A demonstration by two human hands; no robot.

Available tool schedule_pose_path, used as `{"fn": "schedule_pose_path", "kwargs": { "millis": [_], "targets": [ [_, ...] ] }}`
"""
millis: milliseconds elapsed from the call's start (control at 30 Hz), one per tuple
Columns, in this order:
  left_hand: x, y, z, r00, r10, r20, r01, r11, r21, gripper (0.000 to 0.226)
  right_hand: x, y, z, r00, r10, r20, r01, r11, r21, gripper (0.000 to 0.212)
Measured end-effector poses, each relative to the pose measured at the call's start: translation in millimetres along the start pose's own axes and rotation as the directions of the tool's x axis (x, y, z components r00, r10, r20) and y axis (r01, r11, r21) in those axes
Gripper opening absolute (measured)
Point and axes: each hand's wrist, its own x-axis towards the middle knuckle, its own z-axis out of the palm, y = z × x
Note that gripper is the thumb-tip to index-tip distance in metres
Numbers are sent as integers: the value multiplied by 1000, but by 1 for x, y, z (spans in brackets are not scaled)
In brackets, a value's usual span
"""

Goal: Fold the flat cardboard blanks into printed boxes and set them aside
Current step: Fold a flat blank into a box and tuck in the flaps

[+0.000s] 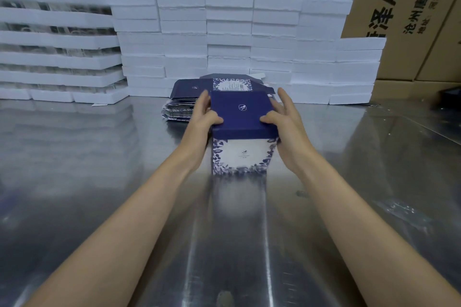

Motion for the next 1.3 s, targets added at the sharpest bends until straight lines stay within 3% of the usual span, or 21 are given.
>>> {"fn": "schedule_pose_path", "kwargs": {
  "millis": [133, 233, 300, 367, 600, 733, 833, 967, 1100, 1233, 1300],
  "targets": [
    [-7, -3, -1, 956, 292, 22, -281, 891, 358, 67, -4, 6, -1, 953, -287, 101, 303, 921, -245, 73],
    [-9, -16, -3, 924, 378, 65, -360, 797, 484, 34, -5, 19, -1, 933, -342, 109, 354, 825, -441, 39],
    [-8, -25, -6, 902, 420, 97, -402, 736, 545, 26, -4, 27, -6, 918, -373, 136, 387, 765, -515, 21],
    [-7, -30, -9, 884, 459, 89, -426, 714, 555, 25, -3, 34, -9, 896, -422, 139, 425, 722, -547, 18],
    [-1, -30, -5, 848, 529, 23, -428, 660, 617, 18, 4, 41, -4, 865, -500, 38, 452, 745, -490, 11],
    [0, -26, -12, 844, 523, 120, -467, 606, 644, 18, 6, 43, -6, 862, -500, 85, 473, 734, -487, 12],
    [-2, -22, -12, 842, 528, 108, -484, 653, 583, 9, 7, 44, -6, 867, -493, 69, 460, 741, -490, 12],
    [-2, -23, -6, 856, 512, 68, -442, 659, 609, 7, 7, 47, -3, 831, -553, 64, 465, 626, -626, 11],
    [-5, -24, -4, 822, 566, 60, -444, 572, 690, 11, 6, 49, -5, 800, -595, 84, 502, 585, -637, 10],
    [-8, -26, -2, 746, 629, 217, -518, 345, 783, 9, 5, 52, -1, 765, -630, 133, 551, 533, -642, 9],
    [-8, -26, 2, 754, 630, 185, -511, 386, 768, 6, 7, 52, 3, 766, -636, 99, 535, 543, -647, 7]
  ]
}}
